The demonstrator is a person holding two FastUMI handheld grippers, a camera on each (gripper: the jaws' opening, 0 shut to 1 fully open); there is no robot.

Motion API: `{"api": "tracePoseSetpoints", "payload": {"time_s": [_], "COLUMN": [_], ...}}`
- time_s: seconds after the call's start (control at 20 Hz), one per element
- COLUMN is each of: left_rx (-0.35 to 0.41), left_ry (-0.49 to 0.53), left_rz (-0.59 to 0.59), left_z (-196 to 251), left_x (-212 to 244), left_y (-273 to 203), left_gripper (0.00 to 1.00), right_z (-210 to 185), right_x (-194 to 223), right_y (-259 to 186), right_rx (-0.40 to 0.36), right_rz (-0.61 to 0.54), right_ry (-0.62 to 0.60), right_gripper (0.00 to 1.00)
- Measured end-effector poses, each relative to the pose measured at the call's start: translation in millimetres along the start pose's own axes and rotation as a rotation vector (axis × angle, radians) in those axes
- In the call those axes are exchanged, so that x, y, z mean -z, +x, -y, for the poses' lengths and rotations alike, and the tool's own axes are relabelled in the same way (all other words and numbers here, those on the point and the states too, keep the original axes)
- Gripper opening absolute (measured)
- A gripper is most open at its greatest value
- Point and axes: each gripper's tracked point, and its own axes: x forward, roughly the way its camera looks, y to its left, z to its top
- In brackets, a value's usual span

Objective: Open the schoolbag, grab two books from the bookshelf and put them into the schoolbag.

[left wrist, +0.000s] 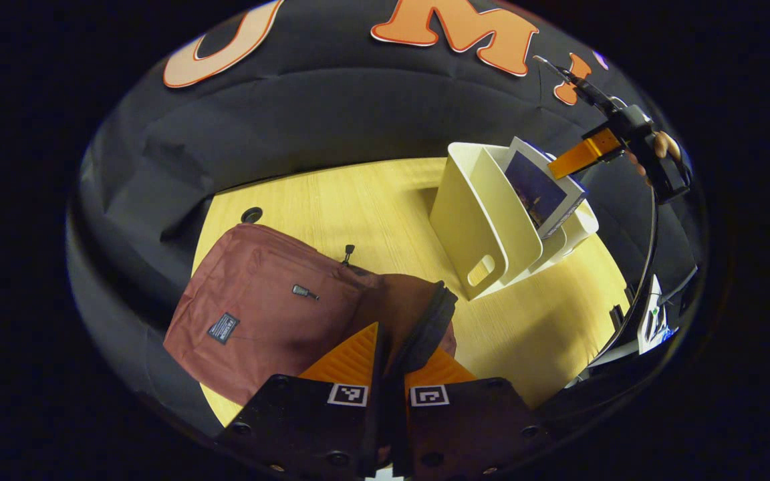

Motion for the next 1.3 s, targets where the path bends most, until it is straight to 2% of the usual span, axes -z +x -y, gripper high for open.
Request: {"api": "tracePoseSetpoints", "payload": {"time_s": [0.15,0.3,0.5,0.6,0.65,0.7,0.75,0.85,0.9,0.95,1.0,1.05,1.3], "left_rx": [-0.026,-0.046,-0.071,-0.077,-0.079,-0.080,-0.081,-0.081,-0.080,-0.079,-0.078,-0.075,-0.054], "left_ry": [-0.052,-0.080,-0.076,-0.079,-0.080,-0.081,-0.079,-0.076,-0.078,-0.078,-0.080,-0.081,-0.073], "left_rz": [-0.005,-0.012,-0.015,-0.018,-0.020,-0.020,-0.020,-0.019,-0.020,-0.022,-0.020,-0.023,-0.022], "left_z": [-5.0,-3.4,-5.7,-5.2,-5.4,-4.9,-4.4,-4.5,-4.3,-4.4,-5.0,-4.0,-3.7], "left_x": [8.9,11.4,14.0,13.8,14.0,13.5,14.1,14.2,13.7,14.6,14.5,15.5,15.1], "left_y": [-4.4,-4.3,-8.9,-10.3,-10.0,-9.4,-10.5,-11.0,-12.0,-11.6,-10.6,-10.6,-7.0], "left_gripper": [0.09,0.10,0.09,0.09,0.09,0.09,0.09,0.09,0.09,0.09,0.09,0.09,0.09], "right_z": [-5.9,-0.9,5.0,13.5,16.7,17.3,16.4,12.0,16.3,22.0,26.2,24.9,23.8], "right_x": [-8.2,-7.5,-7.9,-6.9,-4.7,-3.8,-3.6,-8.0,-8.9,-8.8,-8.6,-8.3,-12.2], "right_y": [24.0,43.4,62.1,69.7,72.5,73.4,70.9,64.2,60.2,54.8,51.1,45.4,2.7], "right_rx": [-0.017,0.009,0.033,0.057,0.062,0.059,0.047,0.007,0.010,0.014,0.025,0.020,0.012], "right_rz": [-0.041,-0.081,-0.113,-0.124,-0.139,-0.145,-0.152,-0.156,-0.149,-0.150,-0.144,-0.139,-0.079], "right_ry": [-0.008,-0.031,-0.025,-0.020,-0.013,0.003,0.019,0.068,0.068,0.057,0.040,0.046,0.054], "right_gripper": [0.86,0.83,0.69,0.68,0.71,0.57,0.49,0.44,0.43,0.49,0.50,0.40,0.40]}}
